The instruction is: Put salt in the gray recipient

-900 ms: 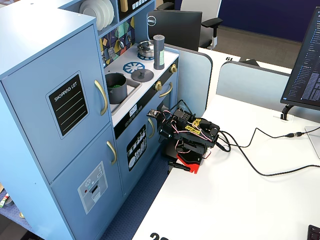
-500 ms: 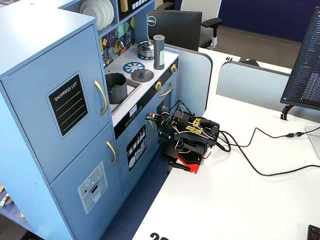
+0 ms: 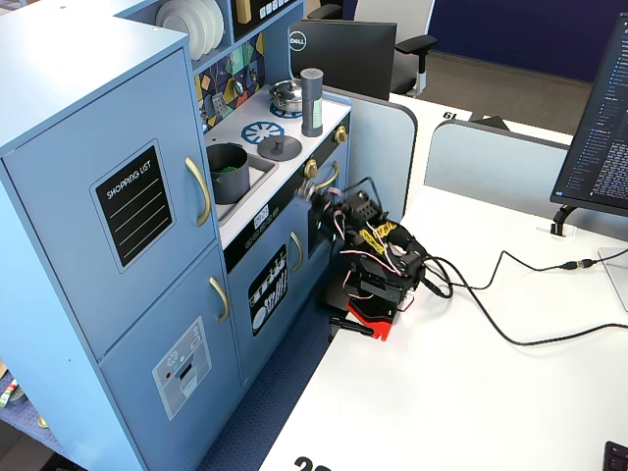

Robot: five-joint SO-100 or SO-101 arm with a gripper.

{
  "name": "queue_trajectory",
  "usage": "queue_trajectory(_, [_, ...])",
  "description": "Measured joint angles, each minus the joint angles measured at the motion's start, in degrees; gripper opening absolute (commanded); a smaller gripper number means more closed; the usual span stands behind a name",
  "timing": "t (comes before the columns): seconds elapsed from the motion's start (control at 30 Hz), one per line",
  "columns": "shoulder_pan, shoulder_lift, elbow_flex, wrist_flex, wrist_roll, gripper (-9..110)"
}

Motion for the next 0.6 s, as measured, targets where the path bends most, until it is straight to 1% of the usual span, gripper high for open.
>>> queue_trajectory(0.1, [10.4, -7.3, -10.6, -4.5, 2.6, 0])
queue_trajectory(0.2, [17.8, -12.4, -19.7, -11.3, 4.2, 0])
queue_trajectory(0.33, [22.4, -17.7, -25.9, -25.2, 7.2, 13])
queue_trajectory(0.43, [22.9, -21.2, -27.9, -36.7, 9.6, 30])
queue_trajectory(0.5, [23.2, -23.4, -29.0, -42.1, 11.1, 38])
queue_trajectory(0.6, [23.5, -26.4, -29.8, -48.4, 12.7, 46])
